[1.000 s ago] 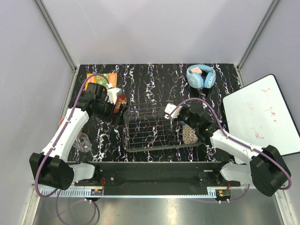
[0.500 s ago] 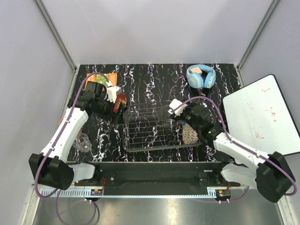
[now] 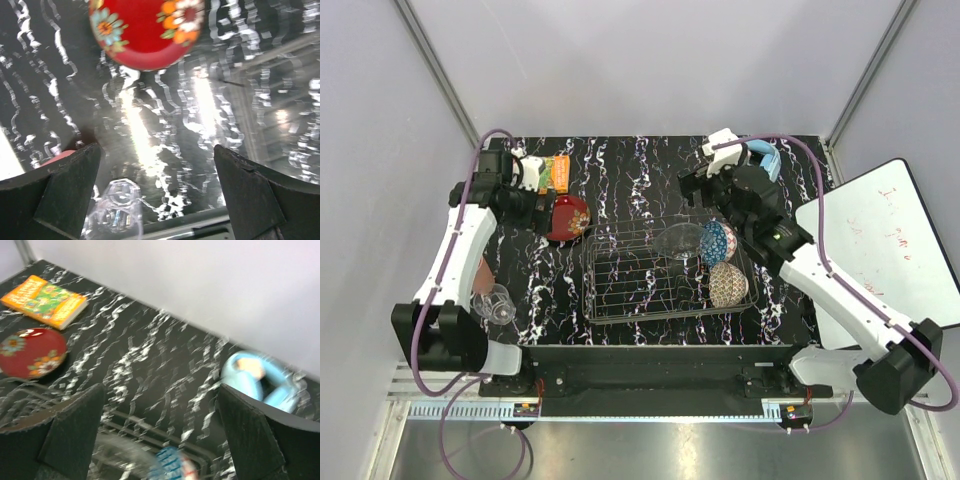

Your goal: Load the mixed dishes into the dish rack

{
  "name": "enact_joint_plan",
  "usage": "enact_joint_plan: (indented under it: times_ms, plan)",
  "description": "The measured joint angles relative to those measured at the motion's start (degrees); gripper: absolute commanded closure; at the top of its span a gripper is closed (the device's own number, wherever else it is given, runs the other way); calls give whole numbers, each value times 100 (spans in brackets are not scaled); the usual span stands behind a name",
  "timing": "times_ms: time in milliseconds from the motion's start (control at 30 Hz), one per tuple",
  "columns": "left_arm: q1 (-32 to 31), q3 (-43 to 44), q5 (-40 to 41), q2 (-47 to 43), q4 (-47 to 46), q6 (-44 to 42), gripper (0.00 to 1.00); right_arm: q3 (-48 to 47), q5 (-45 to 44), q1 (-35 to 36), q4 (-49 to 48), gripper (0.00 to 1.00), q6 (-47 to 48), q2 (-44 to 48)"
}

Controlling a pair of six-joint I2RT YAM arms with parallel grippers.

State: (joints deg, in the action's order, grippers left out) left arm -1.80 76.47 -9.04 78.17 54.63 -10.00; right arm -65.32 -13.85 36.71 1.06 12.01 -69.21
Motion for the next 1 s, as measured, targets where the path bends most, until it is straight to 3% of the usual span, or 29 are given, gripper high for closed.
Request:
enact_joint_plan:
  times_ms: [67, 200, 467, 1000]
  plan:
    - [2, -35, 177, 170, -90, -157, 1, -9, 146, -83, 131, 7, -516, -111]
    - [-17, -122, 358, 275, -254, -614, 3, -409, 407, -407, 402, 9, -1399, -804]
    - [-170, -116, 667, 625, -549, -1443, 7, -586, 400, -496, 579, 12, -2159, -1163]
    - [691, 2024, -597, 3460, -413, 42, 14, -356, 439, -501, 568, 14, -2594, -1080]
